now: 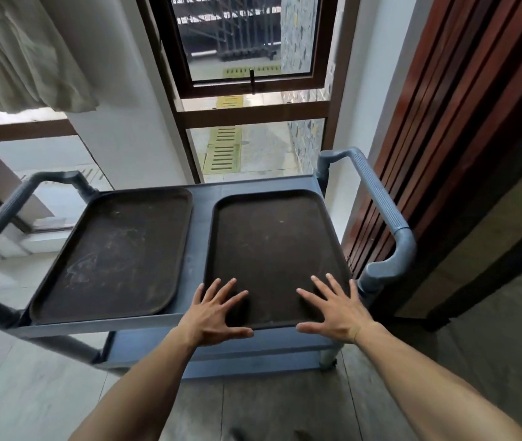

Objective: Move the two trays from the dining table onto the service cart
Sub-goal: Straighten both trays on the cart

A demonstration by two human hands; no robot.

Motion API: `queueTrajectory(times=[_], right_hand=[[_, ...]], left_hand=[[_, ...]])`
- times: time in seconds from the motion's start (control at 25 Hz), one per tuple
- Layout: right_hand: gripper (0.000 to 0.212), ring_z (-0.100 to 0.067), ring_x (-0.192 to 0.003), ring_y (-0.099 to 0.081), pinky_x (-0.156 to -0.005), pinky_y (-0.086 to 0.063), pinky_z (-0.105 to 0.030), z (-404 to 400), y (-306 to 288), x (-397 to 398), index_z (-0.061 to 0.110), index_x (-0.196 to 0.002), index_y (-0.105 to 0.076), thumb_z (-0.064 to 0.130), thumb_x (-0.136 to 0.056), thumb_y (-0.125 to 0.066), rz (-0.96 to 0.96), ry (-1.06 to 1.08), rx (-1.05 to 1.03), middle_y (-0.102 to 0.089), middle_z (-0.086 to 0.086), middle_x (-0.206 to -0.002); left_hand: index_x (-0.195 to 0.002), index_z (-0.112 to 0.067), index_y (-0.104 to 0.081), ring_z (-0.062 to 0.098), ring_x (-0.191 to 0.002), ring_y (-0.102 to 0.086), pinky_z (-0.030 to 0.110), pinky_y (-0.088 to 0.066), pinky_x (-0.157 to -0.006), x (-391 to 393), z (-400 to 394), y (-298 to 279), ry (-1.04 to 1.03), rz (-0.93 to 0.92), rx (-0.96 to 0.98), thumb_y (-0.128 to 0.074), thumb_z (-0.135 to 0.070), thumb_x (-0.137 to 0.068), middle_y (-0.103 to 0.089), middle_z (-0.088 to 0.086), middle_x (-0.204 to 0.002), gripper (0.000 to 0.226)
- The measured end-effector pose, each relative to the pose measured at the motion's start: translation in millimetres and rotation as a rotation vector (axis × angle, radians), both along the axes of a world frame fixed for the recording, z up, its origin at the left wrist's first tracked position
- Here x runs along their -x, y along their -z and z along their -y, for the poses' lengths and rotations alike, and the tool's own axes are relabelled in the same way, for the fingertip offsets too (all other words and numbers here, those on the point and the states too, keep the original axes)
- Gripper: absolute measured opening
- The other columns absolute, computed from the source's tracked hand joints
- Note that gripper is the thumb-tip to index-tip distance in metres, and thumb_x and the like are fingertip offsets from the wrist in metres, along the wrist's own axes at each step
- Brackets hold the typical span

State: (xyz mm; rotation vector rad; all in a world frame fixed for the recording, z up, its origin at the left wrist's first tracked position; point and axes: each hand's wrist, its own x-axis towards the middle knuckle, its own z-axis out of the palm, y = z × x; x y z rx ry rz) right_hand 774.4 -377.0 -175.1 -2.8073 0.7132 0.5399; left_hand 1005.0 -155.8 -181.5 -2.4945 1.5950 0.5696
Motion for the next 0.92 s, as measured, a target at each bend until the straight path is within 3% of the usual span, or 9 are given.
queueTrajectory(times=[0.36,0.52,0.92], right_hand=[[0.098,-0.033,-0.147,0.020,-0.099,0.014,-0.078,-10.4,8.2,-12.1,0.061,-0.143,0.014,0.091,-0.066,-0.038,-0.015,-0.086,0.024,0.019,0.008,-0.163],[0.083,-0.034,-0.149,0.015,-0.101,0.007,-0.080,-10.3,8.9,-13.5,0.062,-0.142,0.015,0.087,-0.076,-0.028,-0.002,-0.075,0.063,0.015,0.007,-0.164],[0.081,-0.034,-0.148,0.016,-0.099,0.010,-0.081,-0.9,9.4,-30.7,0.066,-0.137,0.020,0.093,-0.070,-0.016,-0.008,-0.059,0.046,0.016,0.007,-0.164]], left_hand=[[-0.150,-0.053,0.015,0.029,-0.151,0.016,0.056,0.023,-0.114,11.0,1.6,7.9,0.032,0.076,0.000,-0.026,-0.098,-0.064,0.017,-0.005,-0.166,0.105],[-0.149,-0.054,0.017,0.034,-0.152,0.009,0.060,0.019,-0.113,12.1,3.8,9.6,0.040,0.113,0.021,-0.024,-0.091,-0.073,0.012,-0.001,-0.167,0.093],[-0.148,-0.056,0.017,0.034,-0.153,0.005,0.061,0.019,-0.112,-9.0,14.0,8.8,0.061,0.133,0.048,-0.010,-0.096,-0.070,0.009,-0.001,-0.167,0.092]])
